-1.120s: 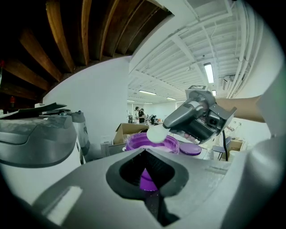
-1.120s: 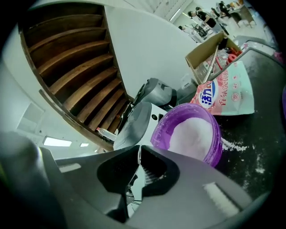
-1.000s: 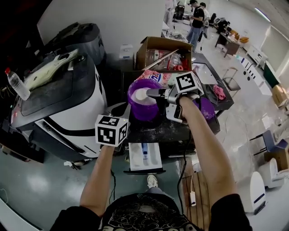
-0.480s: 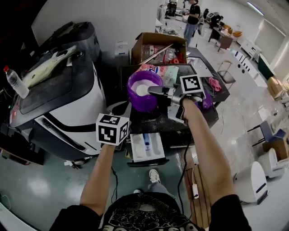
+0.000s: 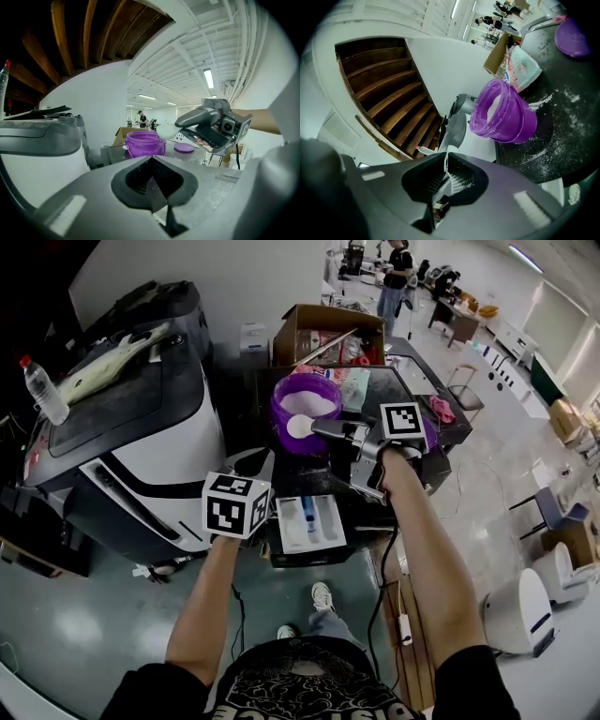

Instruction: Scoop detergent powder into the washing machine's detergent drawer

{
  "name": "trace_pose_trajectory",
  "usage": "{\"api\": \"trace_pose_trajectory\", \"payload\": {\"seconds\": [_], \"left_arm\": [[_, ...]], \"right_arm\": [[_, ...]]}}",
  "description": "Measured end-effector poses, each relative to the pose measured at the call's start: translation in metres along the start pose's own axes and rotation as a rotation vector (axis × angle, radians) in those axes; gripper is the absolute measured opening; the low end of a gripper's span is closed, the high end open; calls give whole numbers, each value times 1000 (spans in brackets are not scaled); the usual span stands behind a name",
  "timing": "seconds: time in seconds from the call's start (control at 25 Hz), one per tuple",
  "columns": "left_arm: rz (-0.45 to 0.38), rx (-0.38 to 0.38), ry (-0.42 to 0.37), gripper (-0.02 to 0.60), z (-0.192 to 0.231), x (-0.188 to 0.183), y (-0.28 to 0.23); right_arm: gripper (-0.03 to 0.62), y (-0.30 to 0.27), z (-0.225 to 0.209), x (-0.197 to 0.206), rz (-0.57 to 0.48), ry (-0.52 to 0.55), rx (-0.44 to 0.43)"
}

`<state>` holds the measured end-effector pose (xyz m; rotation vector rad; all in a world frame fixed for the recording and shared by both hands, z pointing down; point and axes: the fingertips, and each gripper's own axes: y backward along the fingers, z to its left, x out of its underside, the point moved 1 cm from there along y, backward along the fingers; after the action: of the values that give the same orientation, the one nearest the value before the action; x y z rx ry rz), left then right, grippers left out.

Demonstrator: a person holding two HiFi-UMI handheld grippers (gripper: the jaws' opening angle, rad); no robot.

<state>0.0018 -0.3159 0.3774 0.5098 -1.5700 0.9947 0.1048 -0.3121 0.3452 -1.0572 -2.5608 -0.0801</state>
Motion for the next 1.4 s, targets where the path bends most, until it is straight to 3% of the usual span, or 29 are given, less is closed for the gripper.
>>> {"api": "trace_pose_trajectory", "payload": {"seconds": [0.84,1.4], "left_arm": [[-12,-43,17,0,-28,30,51],[-14,-193,67,2,-53,52,61]], "right_arm": [[37,25,-18,82,-9,-126,-49],[35,43,-45,114,113,-134,-111]]}}
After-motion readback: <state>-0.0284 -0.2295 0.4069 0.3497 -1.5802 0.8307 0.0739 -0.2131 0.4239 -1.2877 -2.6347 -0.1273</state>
